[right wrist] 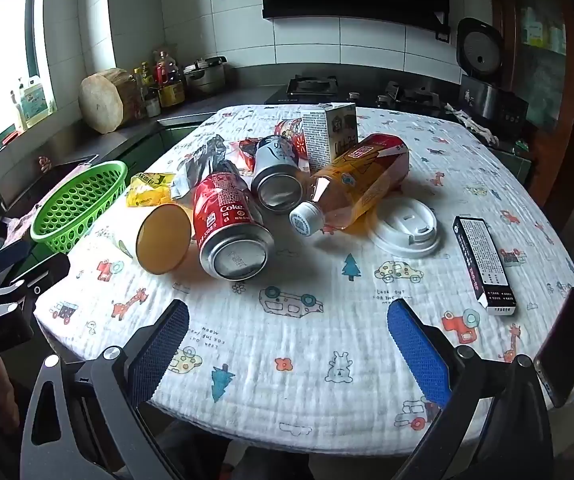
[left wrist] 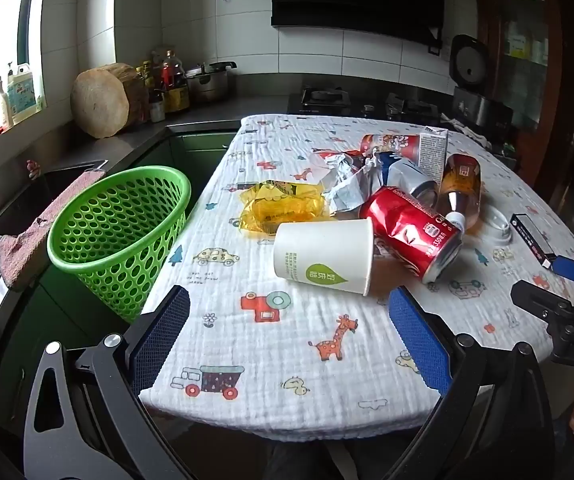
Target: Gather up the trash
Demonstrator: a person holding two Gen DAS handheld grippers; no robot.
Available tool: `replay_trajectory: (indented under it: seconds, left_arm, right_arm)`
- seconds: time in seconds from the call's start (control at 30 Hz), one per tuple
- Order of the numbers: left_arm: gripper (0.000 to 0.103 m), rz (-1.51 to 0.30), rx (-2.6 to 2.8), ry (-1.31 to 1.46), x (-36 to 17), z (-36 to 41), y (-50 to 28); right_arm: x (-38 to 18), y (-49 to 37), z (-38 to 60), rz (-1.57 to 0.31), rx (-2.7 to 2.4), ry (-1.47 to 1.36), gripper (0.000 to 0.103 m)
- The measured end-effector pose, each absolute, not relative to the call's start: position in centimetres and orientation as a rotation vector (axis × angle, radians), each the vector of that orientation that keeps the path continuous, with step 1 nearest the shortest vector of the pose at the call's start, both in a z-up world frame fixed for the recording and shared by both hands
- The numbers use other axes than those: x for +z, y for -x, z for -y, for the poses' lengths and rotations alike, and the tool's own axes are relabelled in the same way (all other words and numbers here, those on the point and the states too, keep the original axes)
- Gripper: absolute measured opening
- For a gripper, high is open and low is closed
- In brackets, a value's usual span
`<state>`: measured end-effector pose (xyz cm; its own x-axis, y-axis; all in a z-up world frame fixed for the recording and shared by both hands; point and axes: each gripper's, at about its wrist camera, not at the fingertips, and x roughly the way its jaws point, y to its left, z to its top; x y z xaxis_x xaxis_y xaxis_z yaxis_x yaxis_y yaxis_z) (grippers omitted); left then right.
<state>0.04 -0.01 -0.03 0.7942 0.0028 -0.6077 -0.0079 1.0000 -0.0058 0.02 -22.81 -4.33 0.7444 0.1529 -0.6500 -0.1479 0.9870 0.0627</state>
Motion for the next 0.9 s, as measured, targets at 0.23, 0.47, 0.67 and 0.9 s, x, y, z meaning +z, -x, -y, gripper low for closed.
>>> replay_trajectory:
  seconds: [0.23,0.47,0.67,0.9]
  left_arm:
    - [0.098,-0.643,0.025,0.009,0.0,-0.8,-0.3]
    - [0.098,-0.633,0.051,0.017,0.3,-1.0,0.2]
    - [0.098,-0.626,0.06,0.024,0.5,-1.4,0.3]
    - [0.098,-0.634,0.061,0.028,0.3,-1.4,0.1]
  right_arm:
    - [-4.0,-0.2,22.2,-0.725,0.165,-0.007,0.096]
    - [-3.9,-0.5,21.5,-0.717,0.17,-0.008,0.096]
    - [-3.8,-0.2,22.1,-0.709,0.181,-0.016,0.096]
    - [-3.8,-0.2,22.1,-0.708,0.18,-0.015,0.096]
